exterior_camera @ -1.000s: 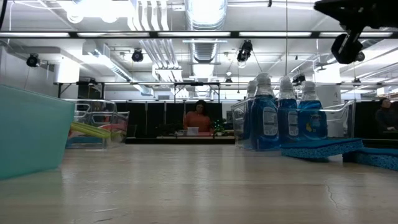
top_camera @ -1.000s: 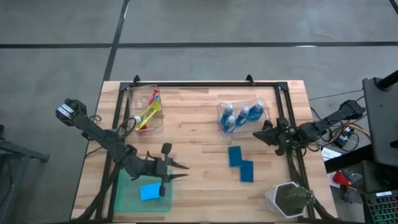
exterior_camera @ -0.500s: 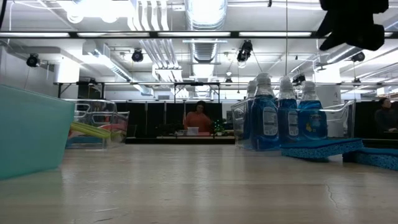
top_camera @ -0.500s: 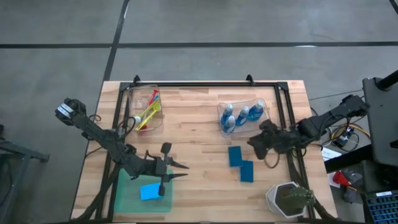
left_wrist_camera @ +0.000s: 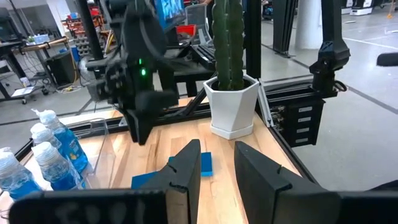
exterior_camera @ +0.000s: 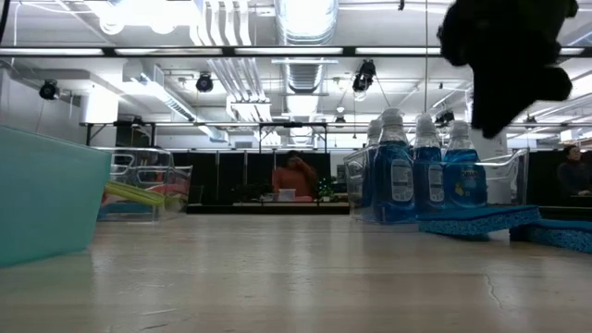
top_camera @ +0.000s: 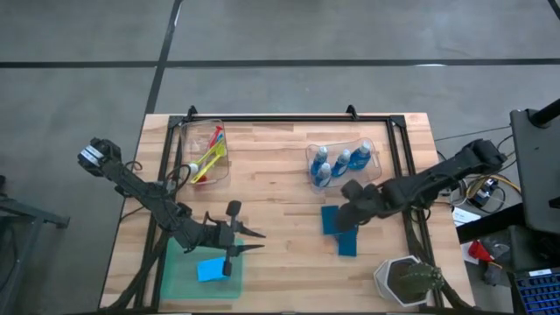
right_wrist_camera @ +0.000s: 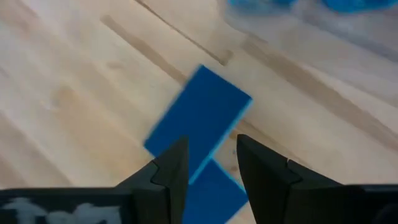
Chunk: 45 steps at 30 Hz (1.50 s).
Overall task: Pick & Place Kitchen Sink Supplies
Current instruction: Stack the blue sponge on top of the blue sponge in the green bin
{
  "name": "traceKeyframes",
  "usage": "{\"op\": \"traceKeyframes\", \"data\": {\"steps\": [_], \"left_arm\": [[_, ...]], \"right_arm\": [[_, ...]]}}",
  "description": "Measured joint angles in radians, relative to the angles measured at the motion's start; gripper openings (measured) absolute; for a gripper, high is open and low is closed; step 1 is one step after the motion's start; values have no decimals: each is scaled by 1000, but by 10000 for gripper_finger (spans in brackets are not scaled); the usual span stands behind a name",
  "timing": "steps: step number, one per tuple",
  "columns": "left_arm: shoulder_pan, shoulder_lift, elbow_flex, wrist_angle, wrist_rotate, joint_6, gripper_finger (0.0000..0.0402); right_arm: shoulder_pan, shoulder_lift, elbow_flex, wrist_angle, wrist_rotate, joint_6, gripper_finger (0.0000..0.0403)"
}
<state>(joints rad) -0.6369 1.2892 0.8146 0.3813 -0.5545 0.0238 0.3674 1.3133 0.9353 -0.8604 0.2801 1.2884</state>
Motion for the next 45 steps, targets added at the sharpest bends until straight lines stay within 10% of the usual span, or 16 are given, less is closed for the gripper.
{"op": "traceKeyframes", "data": {"steps": [33,45], "left_arm": [[0,0,-2,0,0,-6,92],[0,0,-2,-1,0,-6,92]], "right_arm": [[-59,135,-329,515,-98,111,141],[-59,187,-316,617,-74,4,29]]}}
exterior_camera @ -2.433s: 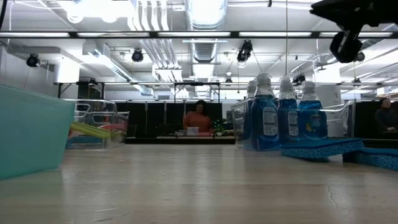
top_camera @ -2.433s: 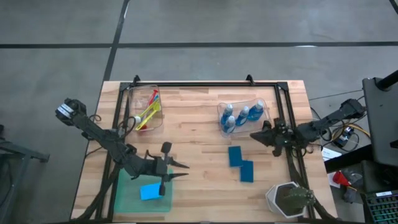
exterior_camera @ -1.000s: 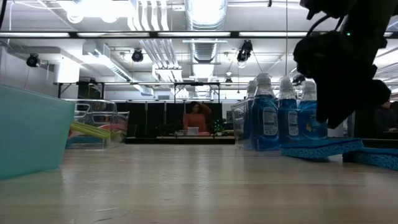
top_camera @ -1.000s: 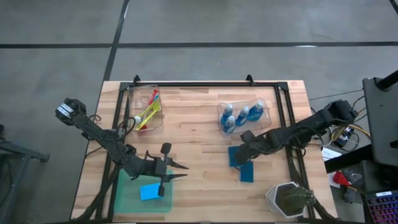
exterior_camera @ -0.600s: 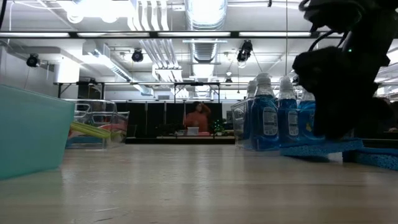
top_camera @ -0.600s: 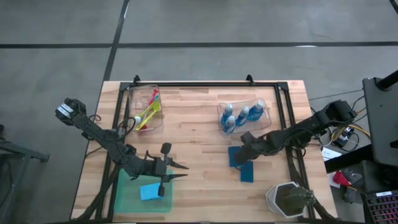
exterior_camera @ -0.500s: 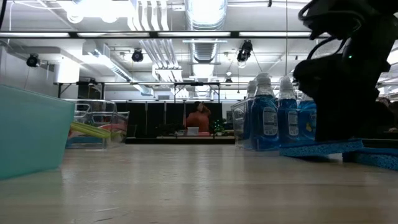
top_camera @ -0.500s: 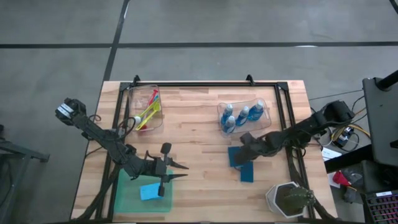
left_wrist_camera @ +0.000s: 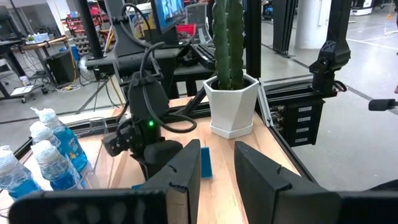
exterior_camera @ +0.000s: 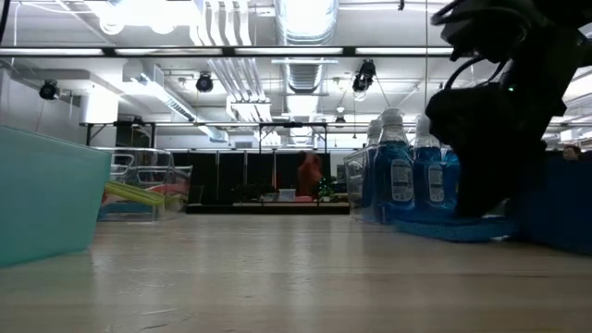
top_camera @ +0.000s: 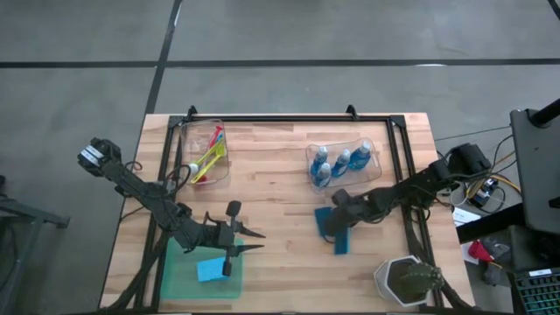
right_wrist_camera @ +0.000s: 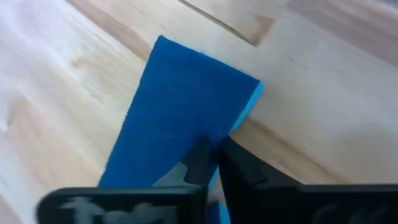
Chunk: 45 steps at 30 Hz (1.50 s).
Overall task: Pick & Place Kitchen Sink Supplies
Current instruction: Stack the blue sponge on top of the blue sponge in the green bin
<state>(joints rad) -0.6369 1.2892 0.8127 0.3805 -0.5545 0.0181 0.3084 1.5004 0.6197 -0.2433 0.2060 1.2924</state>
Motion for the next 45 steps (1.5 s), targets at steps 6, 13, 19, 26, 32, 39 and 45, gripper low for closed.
{"op": "traceKeyframes", "data": {"steps": [6,13,19,26,32,39,45], "left_arm": [[0,0,0,-1,0,0,92],[0,0,0,-8,0,0,92],[0,0,0,-9,0,0,92],[0,0,0,-11,0,3,92],[0,1,0,-22,-7,6,92],[-1,1,0,-26,-57,-21,92],[-1,1,0,-60,-215,-81,99]], "right_arm": [[1,-7,42,-2,25,-65,10],[1,-9,123,-3,60,-145,9],[1,-9,177,67,129,-277,9],[16,-9,202,263,219,-451,8],[43,-10,260,310,288,-577,8],[110,-8,346,310,431,-728,8],[158,-7,376,335,552,-791,8]]}}
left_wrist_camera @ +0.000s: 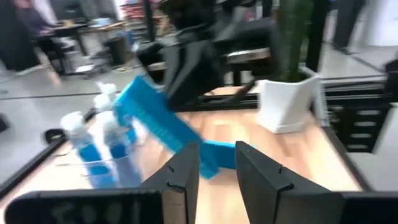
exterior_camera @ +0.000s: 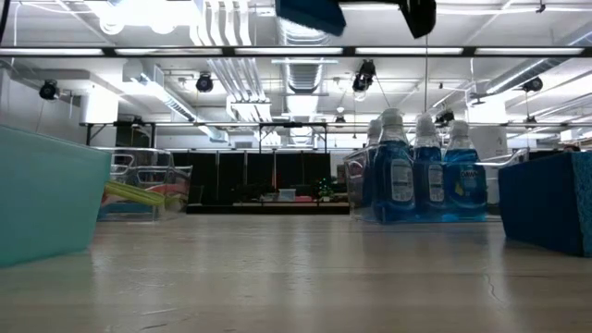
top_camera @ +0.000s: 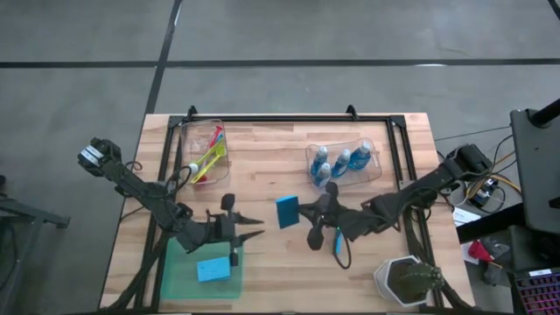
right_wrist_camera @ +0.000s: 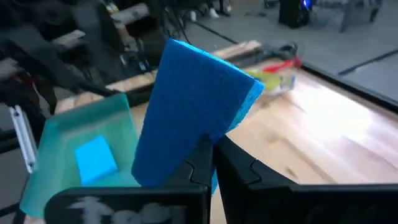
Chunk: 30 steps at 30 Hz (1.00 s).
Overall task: Pick & Place Kitchen Sink Supplies
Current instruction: Stack the blue sponge on top of the blue sponge in the green bin
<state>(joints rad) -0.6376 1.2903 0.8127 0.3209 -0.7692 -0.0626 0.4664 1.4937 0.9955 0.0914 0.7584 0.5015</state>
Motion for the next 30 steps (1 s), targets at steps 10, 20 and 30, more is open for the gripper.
{"op": "traceKeyframes", "data": {"steps": [10,20,30], "left_arm": [[3,2,0,0,-41,-43,187],[36,2,0,88,-50,-41,225],[77,2,-1,196,50,1,225]], "right_arm": [[14,0,-3,199,10,-246,8],[14,1,-5,345,-1,-605,8],[1,1,-5,386,-4,-644,8]]}}
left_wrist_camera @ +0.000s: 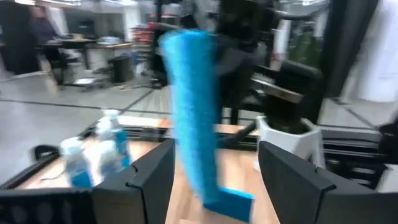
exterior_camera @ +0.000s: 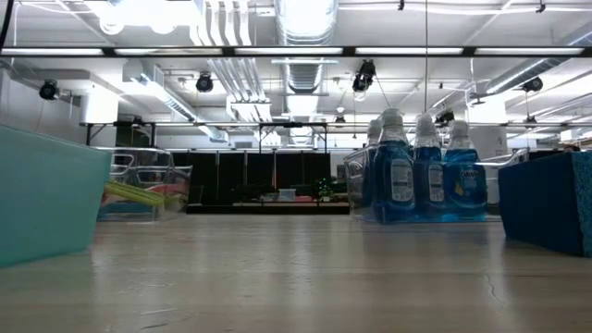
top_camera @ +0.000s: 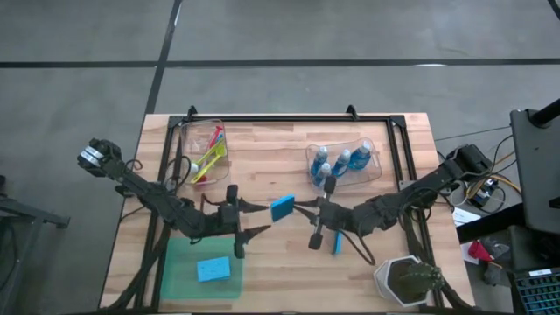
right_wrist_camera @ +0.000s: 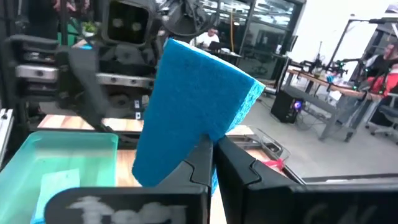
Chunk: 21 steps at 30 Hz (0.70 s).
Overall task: Pick & Place Kitchen Sink Supplies
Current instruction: Stack the blue sponge on top of the blue sponge in the green bin
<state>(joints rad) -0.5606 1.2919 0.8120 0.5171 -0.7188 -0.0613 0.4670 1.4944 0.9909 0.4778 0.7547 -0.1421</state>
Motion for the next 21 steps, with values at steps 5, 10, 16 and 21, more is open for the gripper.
{"op": "traceKeyframes", "data": {"steps": [5,10,16,21], "left_arm": [[34,1,0,16,25,-1,225],[74,0,0,41,38,0,225],[97,1,0,24,52,1,215],[97,1,0,14,69,4,162]], "right_arm": [[-6,0,0,7,-5,-6,8],[-9,0,0,10,-8,7,8],[-10,0,0,9,-44,7,8],[-10,0,0,8,-46,8,8]]}}
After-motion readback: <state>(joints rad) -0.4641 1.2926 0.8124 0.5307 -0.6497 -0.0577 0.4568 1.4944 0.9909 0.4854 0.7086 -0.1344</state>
